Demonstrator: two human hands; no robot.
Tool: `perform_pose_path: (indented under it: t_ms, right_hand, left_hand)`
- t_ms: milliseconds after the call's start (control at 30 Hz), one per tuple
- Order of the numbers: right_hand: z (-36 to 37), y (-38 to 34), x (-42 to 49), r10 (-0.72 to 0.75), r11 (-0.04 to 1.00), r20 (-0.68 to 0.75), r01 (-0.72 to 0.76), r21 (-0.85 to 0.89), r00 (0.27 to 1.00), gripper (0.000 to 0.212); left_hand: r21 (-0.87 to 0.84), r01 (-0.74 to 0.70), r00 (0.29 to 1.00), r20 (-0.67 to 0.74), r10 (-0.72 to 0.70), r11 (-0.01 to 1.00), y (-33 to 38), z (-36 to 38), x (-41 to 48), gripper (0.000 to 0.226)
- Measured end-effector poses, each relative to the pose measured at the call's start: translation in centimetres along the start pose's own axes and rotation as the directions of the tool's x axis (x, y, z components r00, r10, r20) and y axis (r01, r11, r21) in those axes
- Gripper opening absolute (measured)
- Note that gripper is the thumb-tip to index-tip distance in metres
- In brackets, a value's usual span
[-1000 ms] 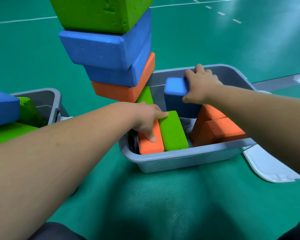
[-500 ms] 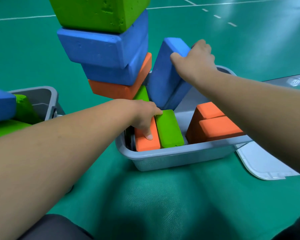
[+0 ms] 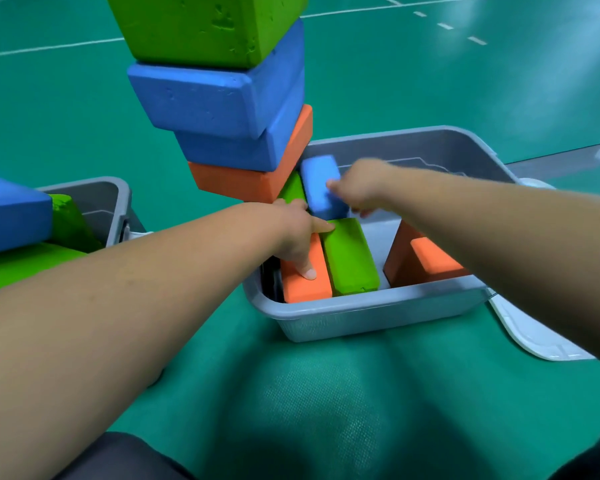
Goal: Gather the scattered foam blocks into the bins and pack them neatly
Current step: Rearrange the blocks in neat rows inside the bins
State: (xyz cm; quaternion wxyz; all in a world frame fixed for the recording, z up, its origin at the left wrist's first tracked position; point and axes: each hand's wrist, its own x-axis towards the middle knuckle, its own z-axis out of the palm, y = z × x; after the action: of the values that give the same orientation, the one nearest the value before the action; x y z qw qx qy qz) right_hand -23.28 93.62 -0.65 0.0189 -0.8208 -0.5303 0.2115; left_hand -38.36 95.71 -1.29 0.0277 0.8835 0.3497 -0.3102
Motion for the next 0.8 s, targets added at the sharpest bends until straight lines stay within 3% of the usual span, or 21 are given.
perform_pose_path:
  t_ms: [33, 167, 300, 400, 633, 700, 800]
  right_hand:
    - [1.3, 0.1, -0.1, 0.033, 0.999, 0.056, -0.031, -0.028, 0.998, 0.039]
    - [2.1, 0.8, -0.1, 0.143, 0.988, 0.056, -0.145, 0.044, 0.988, 0.032]
    - [2.5, 2.7, 2.0, 0.096, 0.986, 0.129, -0.111, 0.122, 0.987, 0.038]
    - [3.3, 3.4, 2.2, 0.05, 0.998, 0.137, -0.055, 0.029, 0.989, 0.045]
    - [0.4, 6.5, 3.2, 0.035, 0.998, 0.056, -0.032, -0.055, 0.998, 0.031]
    - [-0.5, 7.6, 2.2, 0.023, 0.994, 0.015, -0.021, -0.107, 1.0, 0.03]
    - [-1.2, 9.8, 0.6, -0.026, 0.961, -0.033, 0.016, -0.276, 0.999, 0.036]
  left_hand:
    - [-0.008, -0.009, 1.0, 0.0, 0.009, 1.0, -0.2, 0.1, 0.1, 0.107]
    - [-0.026, -0.028, 1.0, -0.009, 0.028, 0.999, -0.6, 0.5, 0.0, 0.103]
    - [-0.012, -0.074, 0.997, -0.033, 0.074, 0.997, -0.8, 0.5, -0.2, 0.102]
    - [0.06, -0.133, 0.989, -0.052, 0.136, 0.989, -0.8, 0.4, 0.1, 0.102]
    - [0.01, -0.075, 0.997, 0.014, 0.075, 0.997, -0.4, -0.3, 1.6, 0.11]
    - [0.023, -0.059, 0.998, 0.008, 0.059, 0.998, 0.2, -1.2, 1.2, 0.089]
    - [0.083, -0.077, 0.991, -0.106, 0.086, 0.994, 1.5, -2.3, 1.2, 0.038]
